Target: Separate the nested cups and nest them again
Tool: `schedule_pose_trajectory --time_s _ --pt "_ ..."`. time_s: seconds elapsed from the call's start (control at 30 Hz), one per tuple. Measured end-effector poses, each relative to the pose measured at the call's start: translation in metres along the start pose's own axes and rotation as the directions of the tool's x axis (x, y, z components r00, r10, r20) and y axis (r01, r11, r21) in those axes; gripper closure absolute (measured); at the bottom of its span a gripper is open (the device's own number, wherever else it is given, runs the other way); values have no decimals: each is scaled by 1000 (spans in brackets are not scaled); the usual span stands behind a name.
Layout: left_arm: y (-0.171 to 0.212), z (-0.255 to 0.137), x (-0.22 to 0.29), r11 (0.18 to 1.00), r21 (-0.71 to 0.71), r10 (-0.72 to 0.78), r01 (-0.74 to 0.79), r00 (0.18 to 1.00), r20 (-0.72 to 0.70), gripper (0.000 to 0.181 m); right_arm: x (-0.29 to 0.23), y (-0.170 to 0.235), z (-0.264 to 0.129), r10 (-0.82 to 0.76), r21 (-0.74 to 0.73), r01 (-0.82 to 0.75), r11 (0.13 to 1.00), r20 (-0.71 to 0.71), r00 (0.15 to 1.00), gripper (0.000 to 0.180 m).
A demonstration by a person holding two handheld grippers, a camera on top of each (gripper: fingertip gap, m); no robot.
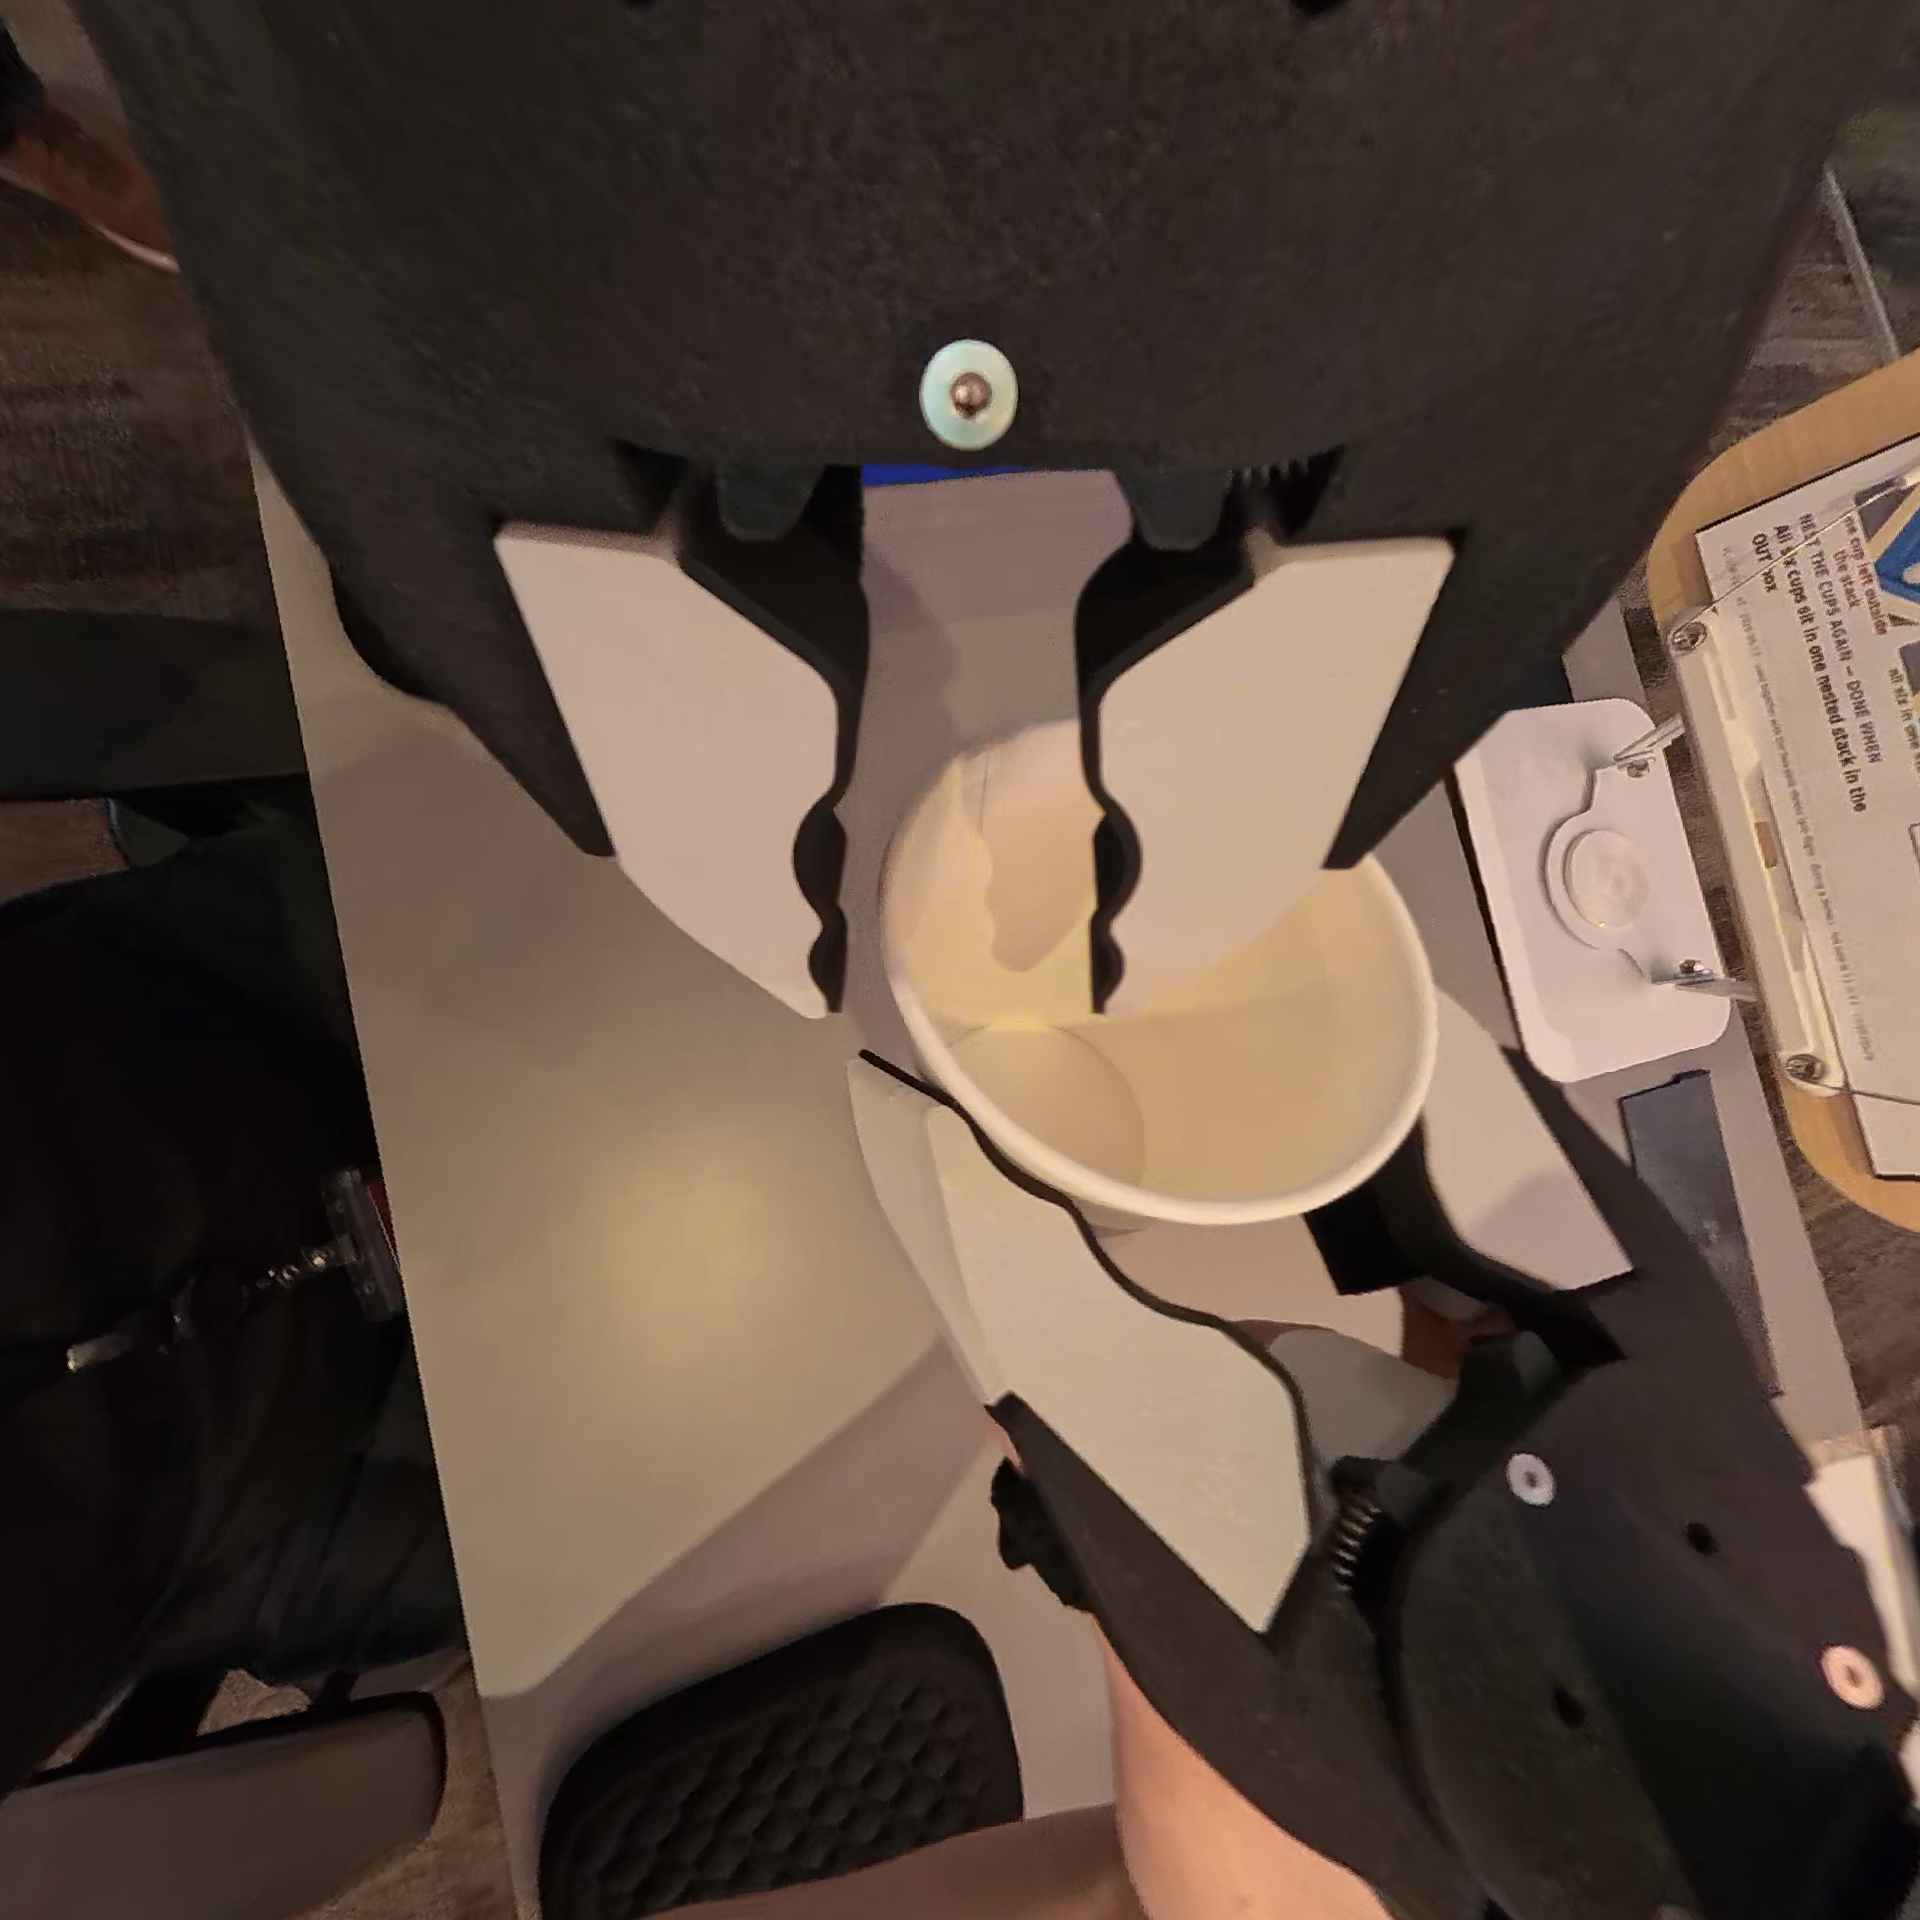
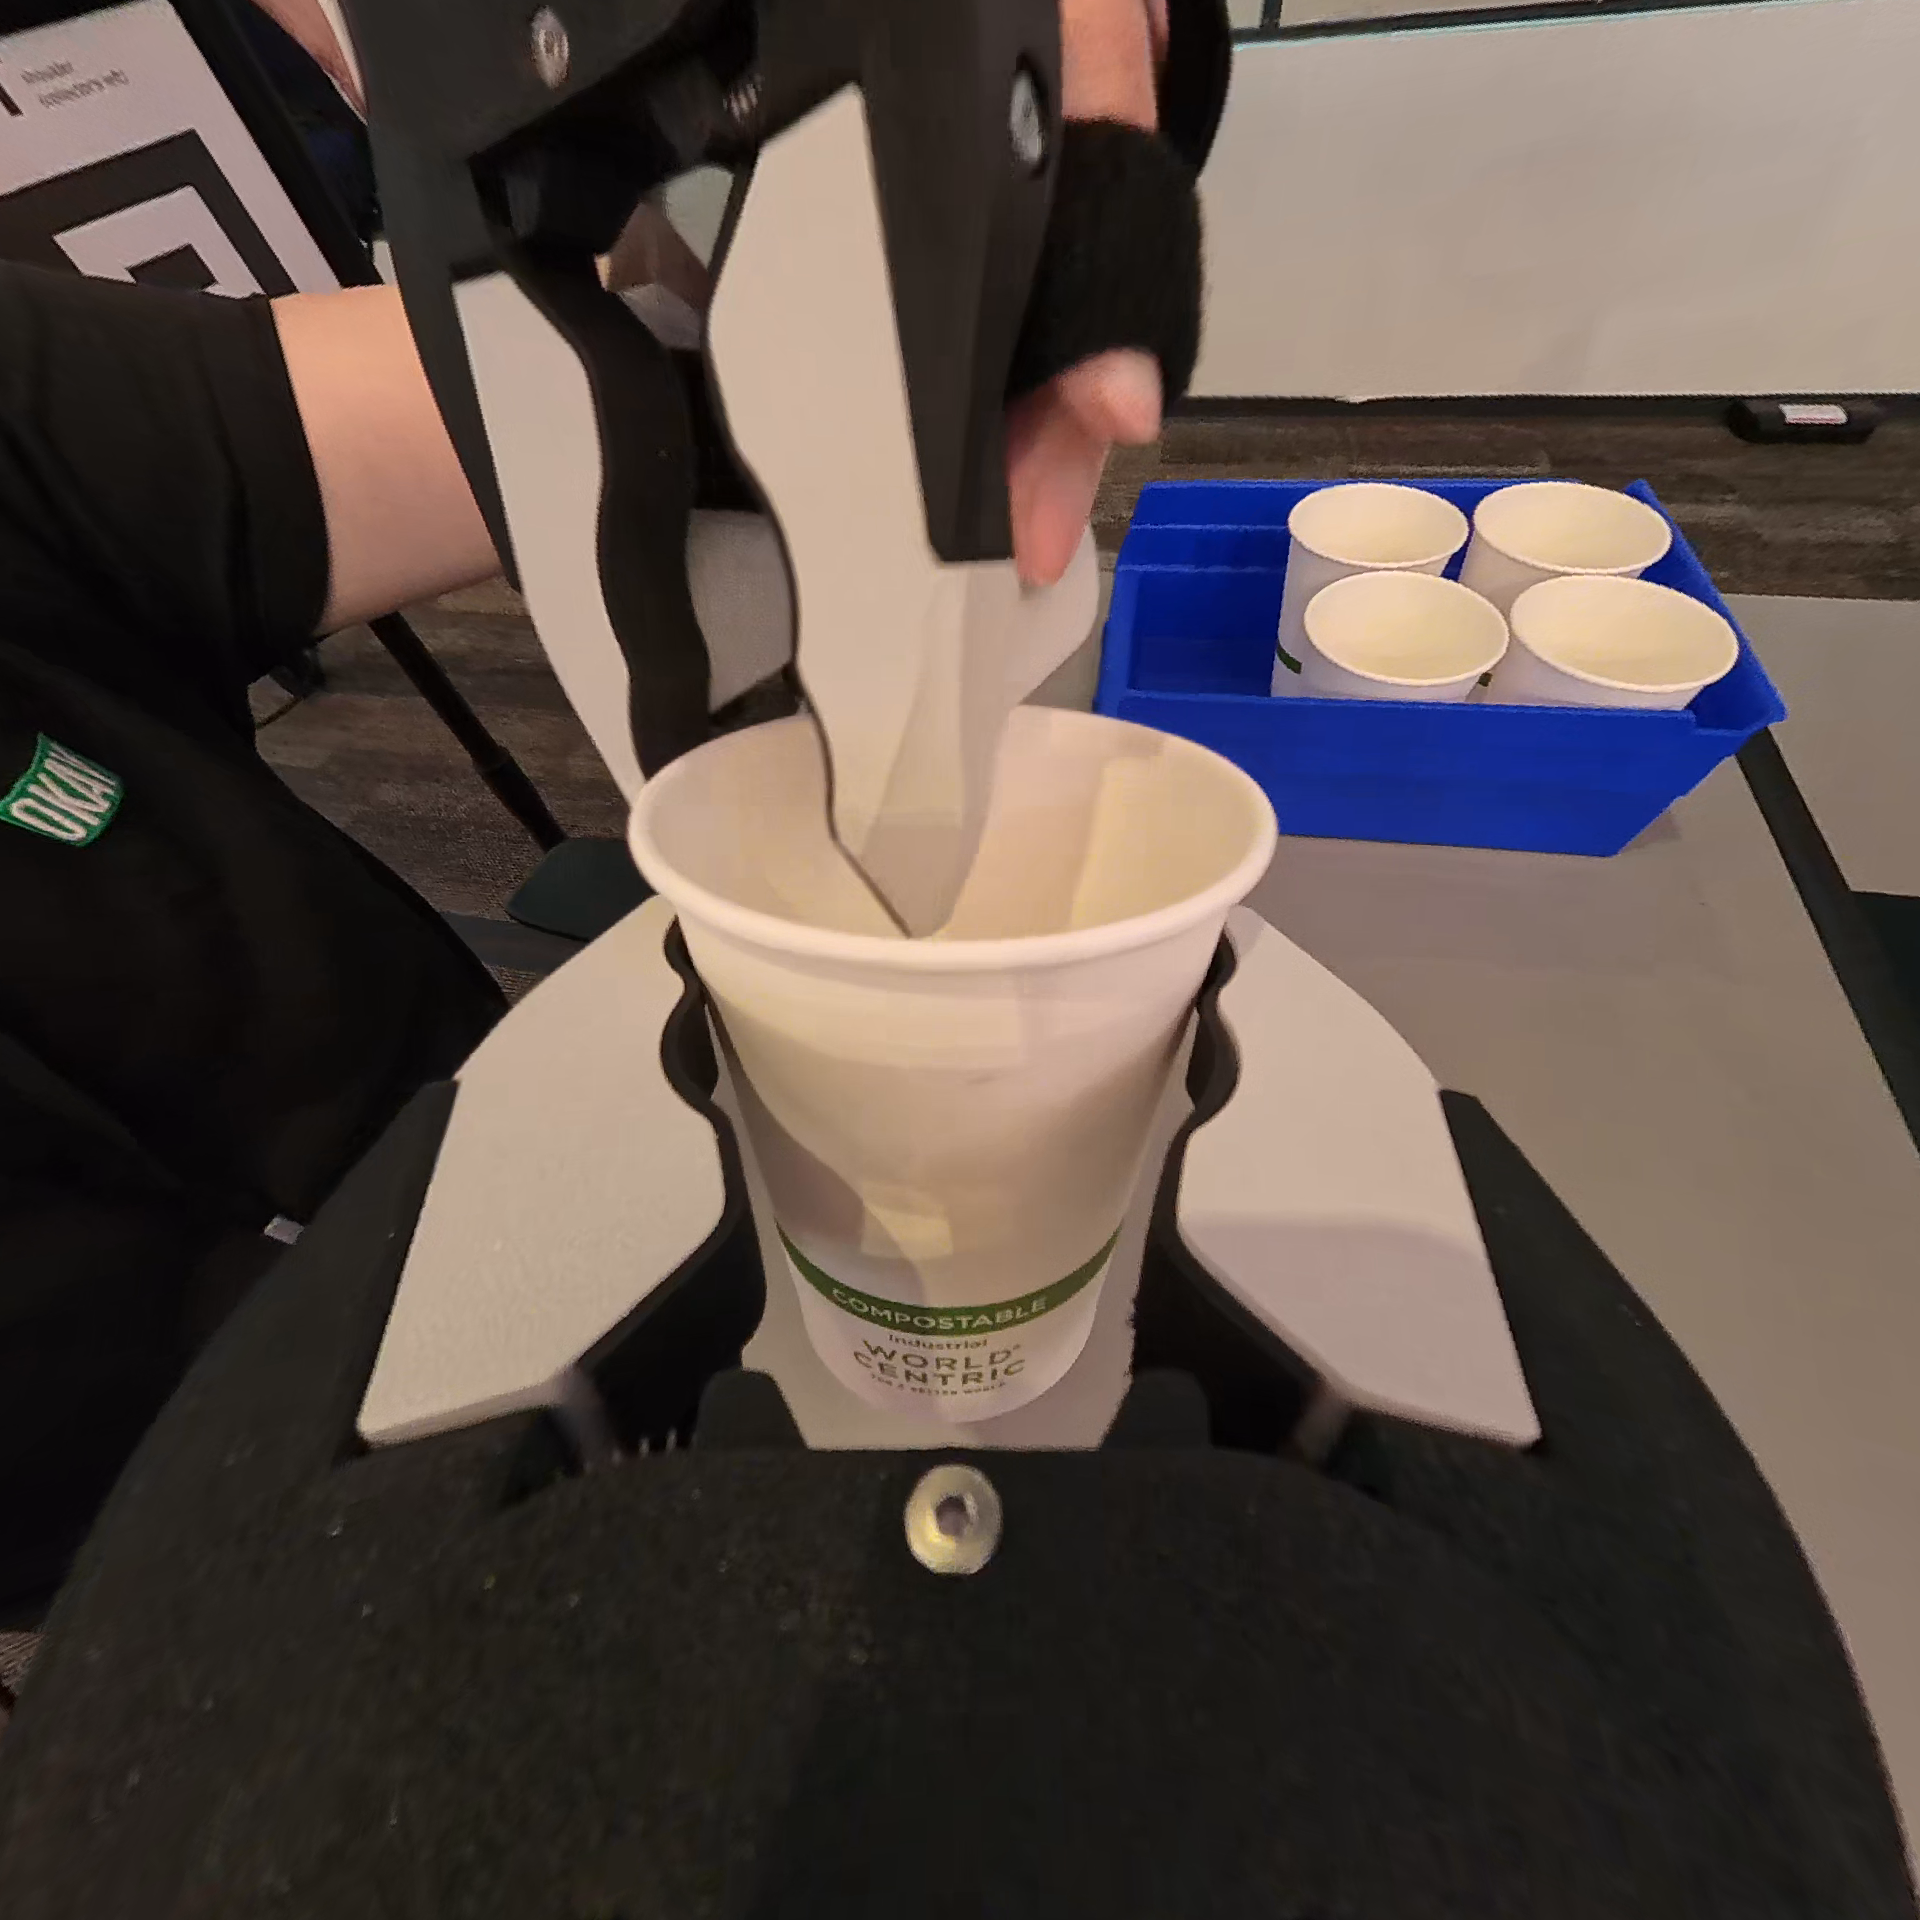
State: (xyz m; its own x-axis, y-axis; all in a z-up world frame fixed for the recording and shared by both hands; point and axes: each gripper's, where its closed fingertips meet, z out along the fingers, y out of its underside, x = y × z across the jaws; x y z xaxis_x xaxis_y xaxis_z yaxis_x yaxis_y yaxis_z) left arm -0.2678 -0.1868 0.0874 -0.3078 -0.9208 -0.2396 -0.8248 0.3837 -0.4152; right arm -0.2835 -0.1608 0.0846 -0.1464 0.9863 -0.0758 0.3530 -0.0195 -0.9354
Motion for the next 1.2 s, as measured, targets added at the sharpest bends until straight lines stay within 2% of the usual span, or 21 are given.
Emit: schedule_pose_trajectory --time_s 0.17,0.27,0.37,0.43,0.47,0.5,0.57,0.63,0.7,0.77,0.83,0.93,1.2 --pt "-3 -12 -13 994 101 -50 41 995 91 117 12 13 -12 36 18 -35 999 -55 998 90" --pt "4 -30 -23 981 178 -112 82 980 166 114 22 27 -37 67 33 -63 997 -125 990 90" --pt "24 -50 -35 956 248 -219 155 941 257 109 33 35 -92 94 92 -71 993 -269 959 90" --pt "42 -61 -42 931 302 -302 205 898 321 110 42 36 -152 99 169 -27 985 -437 894 90" --pt "50 -65 -44 916 332 -339 225 876 342 111 47 37 -191 100 206 18 978 -548 830 90" --pt "59 -68 -45 900 361 -376 243 851 366 114 53 41 -237 109 230 67 971 -674 730 89" --pt "74 -71 -44 875 403 -432 269 810 398 116 54 57 -343 168 274 193 942 -884 437 89" --pt "84 -70 -41 862 425 -459 278 784 418 118 36 90 -437 303 342 282 896 -937 174 90" --pt "88 -65 -36 862 421 -459 280 784 418 118 21 139 -493 389 367 282 886 -921 -24 90" --pt "87 -61 -35 865 414 -457 283 785 419 118 14 178 -515 406 369 240 898 -905 -129 90" --pt "84 -56 -33 870 402 -450 286 795 407 118 13 202 -522 416 377 217 900 -893 -171 89" --pt "76 -53 -32 878 388 -435 279 805 404 118 18 224 -522 431 396 195 897 -881 -196 89" --pt "65 -49 -21 905 338 -388 258 828 405 118 32 244 -510 400 372 170 913 -898 -185 89"
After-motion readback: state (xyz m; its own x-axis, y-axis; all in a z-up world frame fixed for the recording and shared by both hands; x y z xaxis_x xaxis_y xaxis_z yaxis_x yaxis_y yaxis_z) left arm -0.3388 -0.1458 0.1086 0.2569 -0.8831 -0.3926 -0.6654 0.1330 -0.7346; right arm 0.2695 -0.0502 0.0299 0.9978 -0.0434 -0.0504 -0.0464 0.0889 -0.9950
